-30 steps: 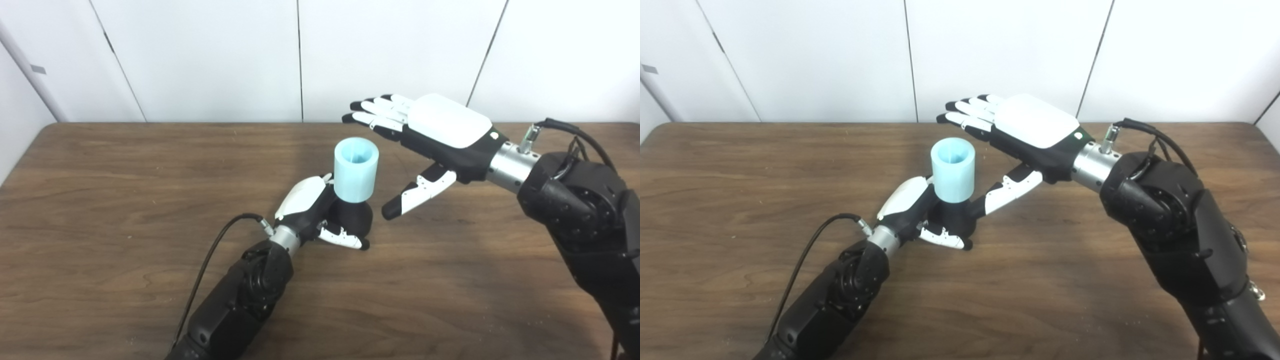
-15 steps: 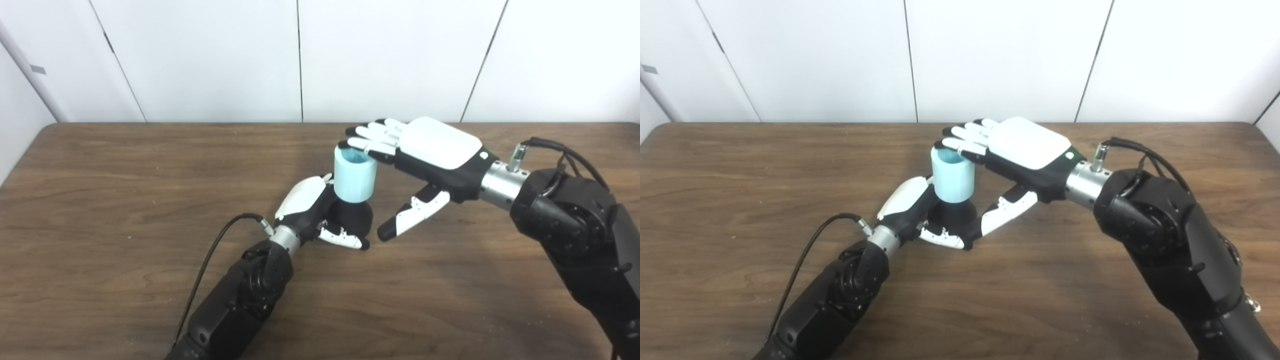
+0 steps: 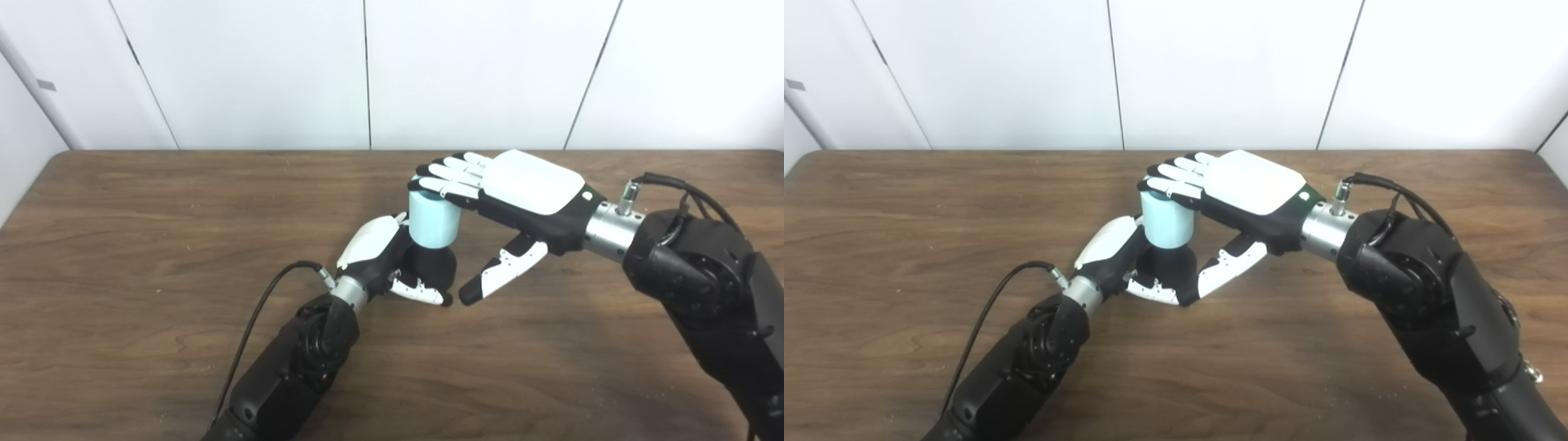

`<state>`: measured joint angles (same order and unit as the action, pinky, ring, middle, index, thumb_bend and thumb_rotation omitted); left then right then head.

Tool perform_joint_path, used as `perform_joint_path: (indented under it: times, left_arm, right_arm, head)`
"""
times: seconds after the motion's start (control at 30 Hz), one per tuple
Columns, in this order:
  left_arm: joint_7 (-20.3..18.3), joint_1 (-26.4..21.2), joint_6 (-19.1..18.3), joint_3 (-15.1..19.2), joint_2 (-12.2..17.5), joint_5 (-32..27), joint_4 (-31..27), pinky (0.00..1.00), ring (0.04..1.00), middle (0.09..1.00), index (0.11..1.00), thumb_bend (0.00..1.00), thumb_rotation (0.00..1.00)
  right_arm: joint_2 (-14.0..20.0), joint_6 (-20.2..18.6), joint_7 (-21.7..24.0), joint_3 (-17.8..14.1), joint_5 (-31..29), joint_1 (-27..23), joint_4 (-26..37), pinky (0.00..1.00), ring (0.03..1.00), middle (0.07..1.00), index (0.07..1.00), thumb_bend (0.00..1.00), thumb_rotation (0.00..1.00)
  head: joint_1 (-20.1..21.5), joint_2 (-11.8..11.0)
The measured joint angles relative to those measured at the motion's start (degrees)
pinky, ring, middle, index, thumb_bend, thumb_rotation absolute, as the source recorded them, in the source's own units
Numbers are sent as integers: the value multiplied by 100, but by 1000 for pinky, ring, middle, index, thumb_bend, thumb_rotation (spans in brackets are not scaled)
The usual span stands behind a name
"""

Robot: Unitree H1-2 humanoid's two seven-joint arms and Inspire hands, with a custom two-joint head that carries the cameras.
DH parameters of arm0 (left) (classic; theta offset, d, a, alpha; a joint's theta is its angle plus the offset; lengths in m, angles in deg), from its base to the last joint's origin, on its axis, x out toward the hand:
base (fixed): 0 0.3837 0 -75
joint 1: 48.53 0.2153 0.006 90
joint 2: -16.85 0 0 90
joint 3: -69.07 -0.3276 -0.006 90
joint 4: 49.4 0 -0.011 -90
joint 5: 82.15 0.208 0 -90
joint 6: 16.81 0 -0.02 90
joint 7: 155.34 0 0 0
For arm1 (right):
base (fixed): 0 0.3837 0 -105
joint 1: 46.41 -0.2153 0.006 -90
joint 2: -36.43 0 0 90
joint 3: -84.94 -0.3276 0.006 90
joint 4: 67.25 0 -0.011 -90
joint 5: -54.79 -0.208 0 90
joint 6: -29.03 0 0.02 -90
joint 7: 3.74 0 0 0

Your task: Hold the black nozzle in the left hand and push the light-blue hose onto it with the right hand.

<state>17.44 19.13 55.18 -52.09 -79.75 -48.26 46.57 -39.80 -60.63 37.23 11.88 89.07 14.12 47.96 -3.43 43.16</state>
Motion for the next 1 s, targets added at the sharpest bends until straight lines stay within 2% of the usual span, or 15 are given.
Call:
perform_joint_path:
  times: [0.57, 0.77, 1.0]
  left_arm:
    - [-2, -3, 0, -1, 0, -3, 0, 1000, 1000, 871, 480, 521, 41]
    - [-6, -6, 0, -1, 1, -3, -1, 1000, 1000, 871, 480, 521, 41]
    - [-19, -11, -1, 0, 7, -3, -1, 1000, 1000, 871, 480, 521, 41]
  right_arm:
    - [-182, 23, 4, 76, 22, -1, 60, 1000, 1000, 1000, 968, 657, 1000]
    - [-183, 248, -77, 93, 78, 65, -40, 1000, 1000, 1000, 970, 655, 1000]
    - [-192, 567, -443, 94, 110, 127, -411, 1000, 1000, 1000, 975, 669, 1000]
  head:
    - [0, 44]
    - [0, 44]
    - [-18, 35]
